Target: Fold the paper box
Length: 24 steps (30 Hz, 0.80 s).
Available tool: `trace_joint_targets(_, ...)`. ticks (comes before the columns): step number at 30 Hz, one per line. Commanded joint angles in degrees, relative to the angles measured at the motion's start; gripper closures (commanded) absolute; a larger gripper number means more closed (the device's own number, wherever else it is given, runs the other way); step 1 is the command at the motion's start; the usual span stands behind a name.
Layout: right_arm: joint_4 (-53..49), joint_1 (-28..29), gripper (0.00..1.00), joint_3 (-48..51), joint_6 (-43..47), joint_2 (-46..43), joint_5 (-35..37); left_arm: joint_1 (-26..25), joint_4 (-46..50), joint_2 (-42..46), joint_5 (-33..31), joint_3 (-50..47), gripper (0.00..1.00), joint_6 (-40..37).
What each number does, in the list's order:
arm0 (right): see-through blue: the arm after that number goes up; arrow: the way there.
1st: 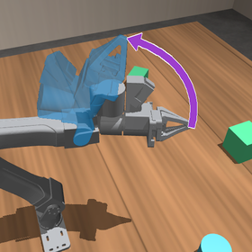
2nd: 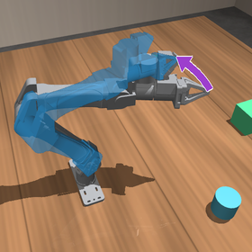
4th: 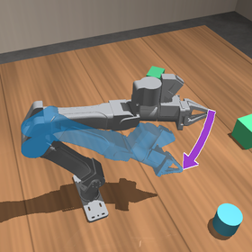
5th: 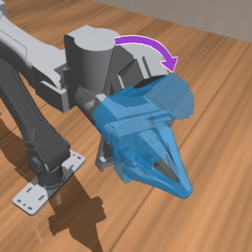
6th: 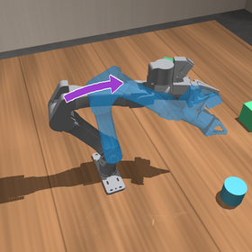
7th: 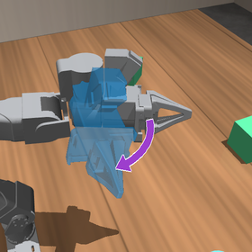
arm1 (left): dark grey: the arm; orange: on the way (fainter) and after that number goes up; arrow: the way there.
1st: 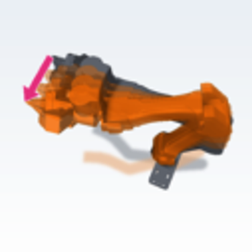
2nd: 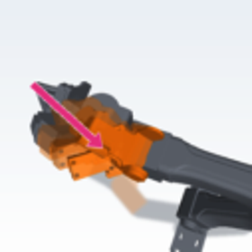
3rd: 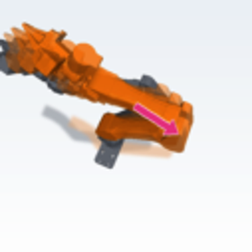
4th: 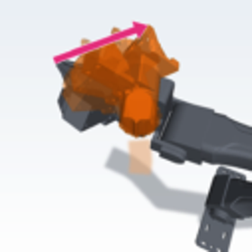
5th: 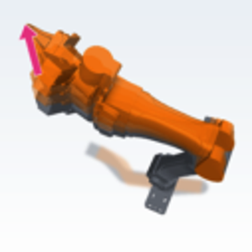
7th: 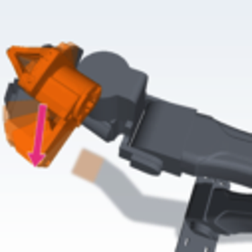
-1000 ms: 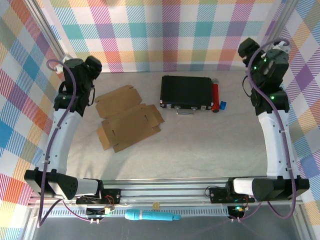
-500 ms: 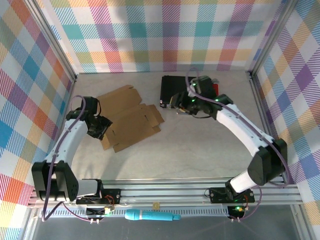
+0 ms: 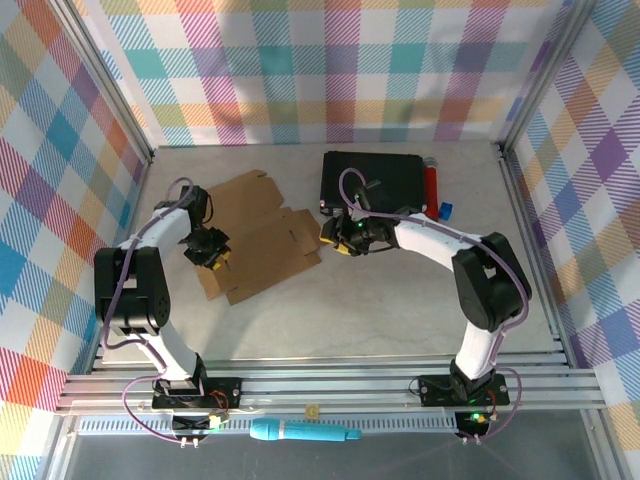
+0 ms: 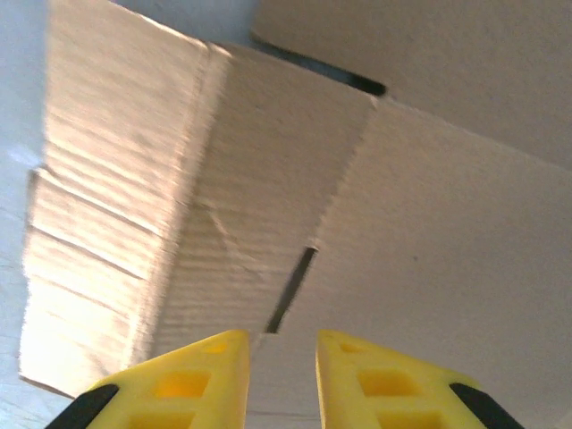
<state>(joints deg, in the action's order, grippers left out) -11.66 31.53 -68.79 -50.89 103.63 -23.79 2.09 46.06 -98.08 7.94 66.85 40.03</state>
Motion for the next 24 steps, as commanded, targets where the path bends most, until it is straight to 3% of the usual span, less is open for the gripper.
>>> trace_joint_targets(1,7.5,-0.1,0.47,0.5,-4.4,2.8,-1.7,2.3,0.4,-0.5,-1.6,-0.3,0.75,-3.9)
trace_joint_targets(11,18.1,0.0,0.46,1.4,-14.8,11.0,-1.0,2.8,-0.2,-7.0,-5.4,-1.1,0.79,-8.2)
trace_joint_targets(24,25.9,1.2,0.46,2.1,-22.9,15.9,0.8,2.8,-1.6,-8.9,-4.5,-3.8,0.82,-9.5)
